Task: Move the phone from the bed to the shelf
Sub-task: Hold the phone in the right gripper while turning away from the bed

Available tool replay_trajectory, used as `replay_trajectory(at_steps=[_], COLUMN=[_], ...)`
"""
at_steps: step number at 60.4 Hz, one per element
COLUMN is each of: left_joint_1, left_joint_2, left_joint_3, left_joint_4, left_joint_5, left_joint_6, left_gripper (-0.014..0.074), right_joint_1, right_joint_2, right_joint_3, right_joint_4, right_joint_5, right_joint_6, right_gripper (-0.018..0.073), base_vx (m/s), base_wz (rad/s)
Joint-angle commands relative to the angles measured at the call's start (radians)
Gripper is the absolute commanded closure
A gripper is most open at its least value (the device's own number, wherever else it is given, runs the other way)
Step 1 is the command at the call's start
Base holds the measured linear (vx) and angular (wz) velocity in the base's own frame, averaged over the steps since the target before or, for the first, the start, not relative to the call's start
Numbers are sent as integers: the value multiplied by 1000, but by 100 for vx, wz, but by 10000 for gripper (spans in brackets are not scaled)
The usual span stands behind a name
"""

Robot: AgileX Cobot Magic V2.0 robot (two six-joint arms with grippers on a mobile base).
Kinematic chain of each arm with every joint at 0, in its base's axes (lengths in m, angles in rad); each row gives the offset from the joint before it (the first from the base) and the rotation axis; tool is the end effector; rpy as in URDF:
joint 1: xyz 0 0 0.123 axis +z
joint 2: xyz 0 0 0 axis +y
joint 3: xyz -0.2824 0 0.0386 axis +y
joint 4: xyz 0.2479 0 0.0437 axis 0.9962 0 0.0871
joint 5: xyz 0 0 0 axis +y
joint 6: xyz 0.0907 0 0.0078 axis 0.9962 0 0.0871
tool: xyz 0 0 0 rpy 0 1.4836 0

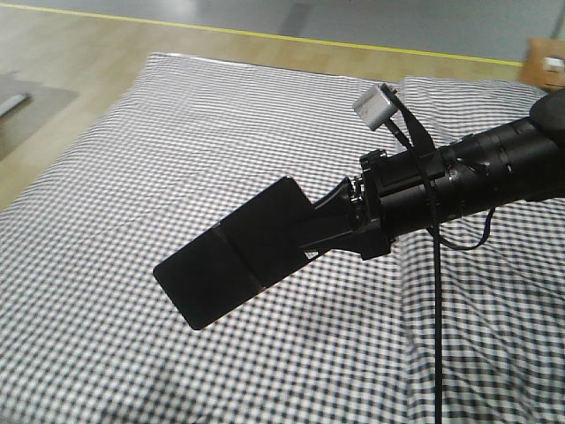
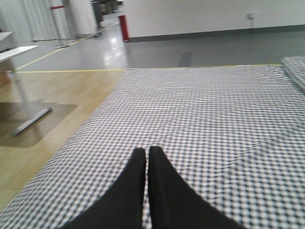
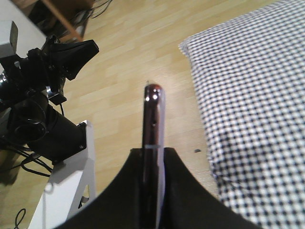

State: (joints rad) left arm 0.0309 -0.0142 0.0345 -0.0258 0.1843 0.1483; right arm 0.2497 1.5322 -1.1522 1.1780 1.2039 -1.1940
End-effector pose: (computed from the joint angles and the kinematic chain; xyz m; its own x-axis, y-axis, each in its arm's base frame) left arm 0.0562 0.0013 0.1855 -0.1193 0.1190 -0.9857 -0.0117 0.9926 0.1212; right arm 0.2673 0.1492 0.3148 -0.5152 -0.3729 -0.7717 -0.8568 0.2448 0.4537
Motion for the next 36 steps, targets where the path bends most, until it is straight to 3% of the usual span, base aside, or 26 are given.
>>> replay_trajectory(at_steps=[1,36], left_joint_1=[-7,-7], left_joint_2=[-11,-11], left_joint_3=[-22,-22], left_joint_4=[-9,-9], left_joint_5=[-72,-72], left_joint_6=[-6,-6], left_gripper=[595,595], right_joint_1=[1,1], right_joint_2=[-43,-43], right_joint_3=[-25,-25], right_joint_4=[94,94], right_joint_5=[83,83], right_joint_6=[-15,-15], right_gripper=[562,562], base_vx=[-16,-17], base_wz=[63,67])
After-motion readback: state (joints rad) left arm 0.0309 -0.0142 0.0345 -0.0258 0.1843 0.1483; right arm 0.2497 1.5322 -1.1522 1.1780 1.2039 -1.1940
